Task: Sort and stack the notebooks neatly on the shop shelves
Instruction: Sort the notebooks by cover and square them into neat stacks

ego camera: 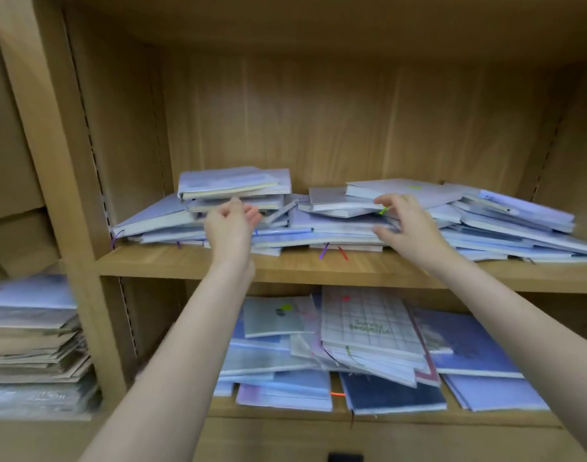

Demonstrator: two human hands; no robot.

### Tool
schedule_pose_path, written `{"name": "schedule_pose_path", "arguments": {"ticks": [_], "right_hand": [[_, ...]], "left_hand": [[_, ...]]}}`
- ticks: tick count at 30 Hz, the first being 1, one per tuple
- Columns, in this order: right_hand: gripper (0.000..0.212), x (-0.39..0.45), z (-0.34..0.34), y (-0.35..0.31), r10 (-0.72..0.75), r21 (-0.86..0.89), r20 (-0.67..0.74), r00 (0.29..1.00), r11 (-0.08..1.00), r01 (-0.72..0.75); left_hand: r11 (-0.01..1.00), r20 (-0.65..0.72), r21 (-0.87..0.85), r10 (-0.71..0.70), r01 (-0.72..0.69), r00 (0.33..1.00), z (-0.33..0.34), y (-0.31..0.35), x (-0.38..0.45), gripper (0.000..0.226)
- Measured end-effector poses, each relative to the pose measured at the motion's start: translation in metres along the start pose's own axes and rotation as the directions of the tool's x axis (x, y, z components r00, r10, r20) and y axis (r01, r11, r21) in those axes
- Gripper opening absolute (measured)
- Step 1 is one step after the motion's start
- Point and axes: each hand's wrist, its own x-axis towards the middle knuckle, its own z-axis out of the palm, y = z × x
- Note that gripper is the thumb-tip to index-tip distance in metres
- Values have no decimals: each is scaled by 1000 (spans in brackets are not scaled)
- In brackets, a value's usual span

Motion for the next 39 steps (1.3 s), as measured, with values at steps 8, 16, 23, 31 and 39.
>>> {"name": "schedule_pose_path", "arguments": {"ticks": [8, 16, 23, 31, 39], "right_hand": [[46, 20, 4, 13, -204, -539, -54, 978, 830, 143], [49, 43, -4, 32, -190, -609, 69, 979, 769, 192], [42, 29, -41, 52, -470, -474, 121, 874, 747, 467], [49, 15, -88, 47, -101, -556, 115, 988, 818, 148], [37, 44, -78, 75, -269, -529, -80, 960, 828, 188]], "left_hand": [[980, 186, 139, 115, -142, 976, 15, 12, 2, 52], [576, 549, 457, 417, -678, 724, 36, -59, -29, 43], [120, 768, 542, 331, -832, 549, 58, -67, -1, 53], [-123, 741, 525, 552, -842, 382, 48, -57, 16, 26], [-25, 736, 530, 510, -848, 445, -4, -48, -4, 27]]}}
